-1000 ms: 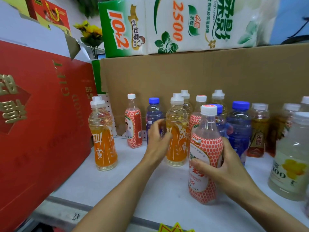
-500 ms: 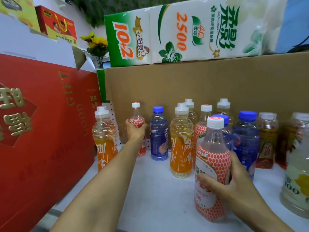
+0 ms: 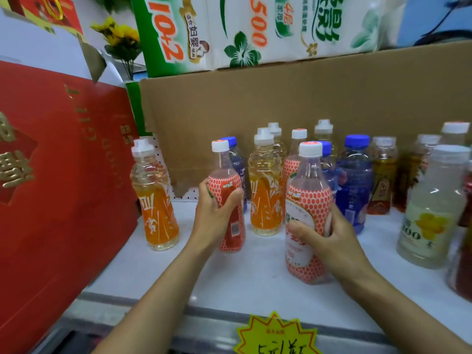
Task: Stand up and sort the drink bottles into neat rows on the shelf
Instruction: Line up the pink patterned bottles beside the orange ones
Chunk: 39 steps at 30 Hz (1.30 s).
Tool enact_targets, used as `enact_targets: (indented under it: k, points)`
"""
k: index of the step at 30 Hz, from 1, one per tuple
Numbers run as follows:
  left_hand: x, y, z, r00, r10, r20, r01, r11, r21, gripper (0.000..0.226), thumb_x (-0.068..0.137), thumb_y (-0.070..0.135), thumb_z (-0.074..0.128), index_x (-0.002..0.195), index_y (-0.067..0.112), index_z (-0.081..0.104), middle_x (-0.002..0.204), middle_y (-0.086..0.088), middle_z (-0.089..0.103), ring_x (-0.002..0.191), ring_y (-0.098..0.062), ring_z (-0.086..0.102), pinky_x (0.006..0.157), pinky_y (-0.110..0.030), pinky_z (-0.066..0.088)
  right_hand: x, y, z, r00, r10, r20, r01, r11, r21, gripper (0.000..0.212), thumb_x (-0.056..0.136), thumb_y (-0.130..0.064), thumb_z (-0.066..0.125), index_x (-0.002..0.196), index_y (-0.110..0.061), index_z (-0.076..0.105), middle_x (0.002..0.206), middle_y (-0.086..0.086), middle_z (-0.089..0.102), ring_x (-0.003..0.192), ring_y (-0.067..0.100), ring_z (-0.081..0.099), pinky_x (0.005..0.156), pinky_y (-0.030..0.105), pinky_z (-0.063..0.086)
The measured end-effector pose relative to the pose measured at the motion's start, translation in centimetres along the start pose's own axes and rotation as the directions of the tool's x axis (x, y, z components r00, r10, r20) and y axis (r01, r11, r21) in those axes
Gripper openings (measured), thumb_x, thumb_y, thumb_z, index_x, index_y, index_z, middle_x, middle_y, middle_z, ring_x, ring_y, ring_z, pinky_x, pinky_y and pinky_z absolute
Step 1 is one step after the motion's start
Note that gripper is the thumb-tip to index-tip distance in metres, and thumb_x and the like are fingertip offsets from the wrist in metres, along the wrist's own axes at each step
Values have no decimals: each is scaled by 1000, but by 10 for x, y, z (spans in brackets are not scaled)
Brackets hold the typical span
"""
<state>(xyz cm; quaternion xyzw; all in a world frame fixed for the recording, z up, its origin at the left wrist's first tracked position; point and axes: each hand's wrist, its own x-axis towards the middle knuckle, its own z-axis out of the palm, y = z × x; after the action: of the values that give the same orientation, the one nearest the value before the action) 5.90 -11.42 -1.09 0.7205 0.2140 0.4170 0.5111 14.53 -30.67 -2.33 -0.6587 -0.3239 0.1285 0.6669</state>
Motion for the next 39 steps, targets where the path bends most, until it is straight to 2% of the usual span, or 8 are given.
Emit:
enact_targets:
  k: [4, 8, 13, 16, 19, 24, 31, 39]
  points:
    - [-26, 16, 12, 987, 79, 137, -67, 993, -94, 67, 75, 48, 65, 132, 29, 35, 112, 10, 60, 93, -5, 69, 79, -25, 58, 3, 1, 2, 999, -21, -37, 21, 1000, -16, 57, 69, -41, 79, 118, -38, 50, 109, -11, 68, 96, 7, 68, 82, 32, 55]
    - [-37, 26, 29, 985, 91, 145, -61, 977, -203, 67, 78, 42, 65, 136, 21, 38, 113, 2, 63, 93, -5, 70, 74, -24, 60, 1, -3, -5, 997, -55, -53, 54, 998, -17, 51, 73, -37, 80, 116, -33, 53, 107, -8, 70, 93, 9, 70, 84, 39, 59]
    - [-56, 44, 48, 981, 134, 141, -95, 962, -254, 59, 84, 44, 71, 132, 24, 43, 115, -3, 64, 98, -15, 71, 81, -37, 60, -21, -17, -33, 988, -114, -109, 114, 994, -7, 41, 77, -34, 77, 112, -29, 56, 103, -4, 70, 86, 6, 70, 72, 25, 57]
    - [-76, 66, 67, 977, 155, 149, -108, 952, -285, 52, 80, 45, 70, 124, 29, 47, 110, -2, 66, 94, -16, 71, 79, -37, 61, -39, -27, -62, 981, -122, -152, 120, 993, -23, 32, 79, -33, 75, 104, -30, 55, 96, -4, 69, 81, 6, 70, 64, 18, 55]
    - [-105, 87, 95, 973, 163, 162, -109, 947, -303, 58, 77, 46, 74, 125, 26, 48, 108, -2, 67, 93, -16, 72, 78, -38, 61, -62, -33, -98, 976, -124, -177, 120, 992, -35, 39, 77, -39, 76, 109, -26, 57, 97, -2, 71, 83, 10, 71, 75, 33, 59]
    - [-174, 112, 158, 969, 144, 201, -72, 942, -327, 56, 79, 44, 66, 128, 24, 48, 107, 0, 68, 90, -11, 72, 70, -28, 60, -120, -38, -173, 967, -128, -221, 127, 992, -18, 35, 78, -36, 76, 106, -27, 56, 95, -3, 72, 79, 8, 72, 63, 24, 59]
    - [-277, 147, 255, 946, 135, 293, -11, 922, -388, 54, 77, 43, 66, 124, 22, 49, 103, -1, 69, 86, -13, 73, 68, -28, 60, -207, -36, -292, 961, -108, -253, 102, 994, -36, 35, 80, -28, 76, 109, -23, 58, 91, -5, 73, 77, 7, 72, 59, 17, 54]
    - [-356, 170, 358, 891, 80, 446, 120, 908, -401, 53, 79, 42, 67, 125, 25, 49, 108, -5, 68, 88, -16, 72, 68, -31, 60, -285, -29, -417, 926, -54, -374, 20, 995, -95, 39, 76, -37, 78, 108, -26, 59, 94, -5, 73, 82, 9, 72, 70, 30, 57]
